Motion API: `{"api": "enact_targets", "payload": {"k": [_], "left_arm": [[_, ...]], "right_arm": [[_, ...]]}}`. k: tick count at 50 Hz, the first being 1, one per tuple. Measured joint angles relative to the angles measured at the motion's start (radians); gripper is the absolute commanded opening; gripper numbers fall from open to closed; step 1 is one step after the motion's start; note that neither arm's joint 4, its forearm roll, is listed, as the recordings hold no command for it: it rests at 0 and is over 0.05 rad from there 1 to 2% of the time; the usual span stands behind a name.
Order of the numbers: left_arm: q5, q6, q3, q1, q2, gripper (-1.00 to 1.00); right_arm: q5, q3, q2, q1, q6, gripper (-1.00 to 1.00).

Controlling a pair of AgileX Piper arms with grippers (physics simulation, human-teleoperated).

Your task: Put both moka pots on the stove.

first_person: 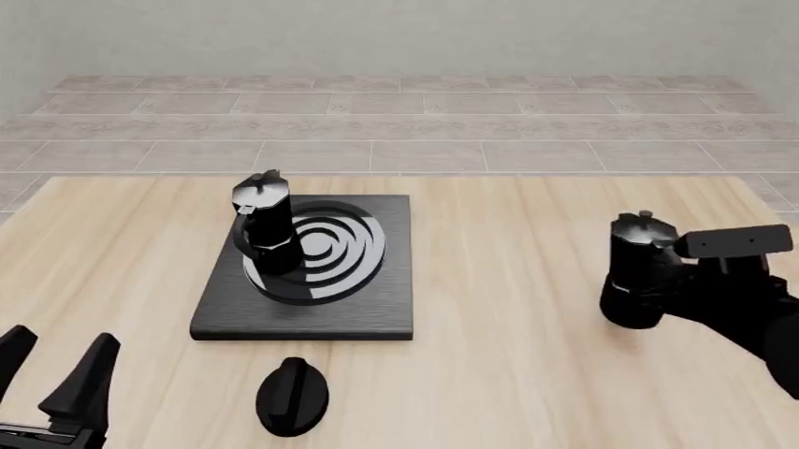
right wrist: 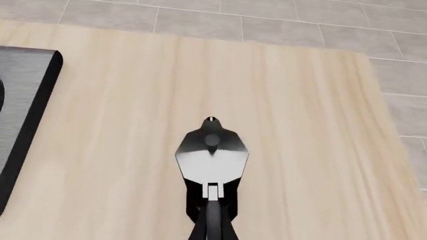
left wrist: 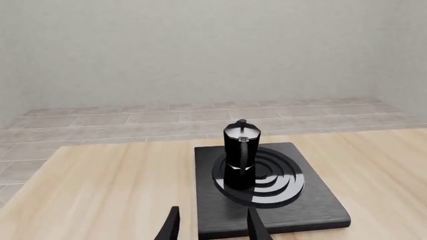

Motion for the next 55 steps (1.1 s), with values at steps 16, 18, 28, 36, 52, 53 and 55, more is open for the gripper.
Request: {"api": "enact_targets", "payload": {"k": [16,18,28,36,52,53,55], "left_arm": [[0.0,0.0,0.0,0.0,0.0,1.0],[0.0,0.0,0.0,0.0,0.0,1.0],[0.0,0.0,0.0,0.0,0.0,1.0],[0.0,0.0,0.0,0.0,0.0,1.0],[0.0,0.0,0.0,0.0,0.0,1.0],[0.0,0.0,0.0,0.0,0.0,1.0],[0.0,0.0,0.0,0.0,0.0,1.0]], "right_arm": [[0.119,-0.057,-0.135,0.046,0.007,-1.0],[0.131,-0.062,-0.149,0.055,0.009,-1.0],[0.173,-0.091,-0.196,0.119,0.023,-1.0],[0.179,-0.119,-0.203,0.184,0.032,-1.0],[0.151,-0.171,-0.166,0.312,0.056,-1.0],[0.147,-0.174,-0.162,0.319,0.058,-1.0],[0.138,-0.181,-0.151,0.334,0.062,-1.0]]}}
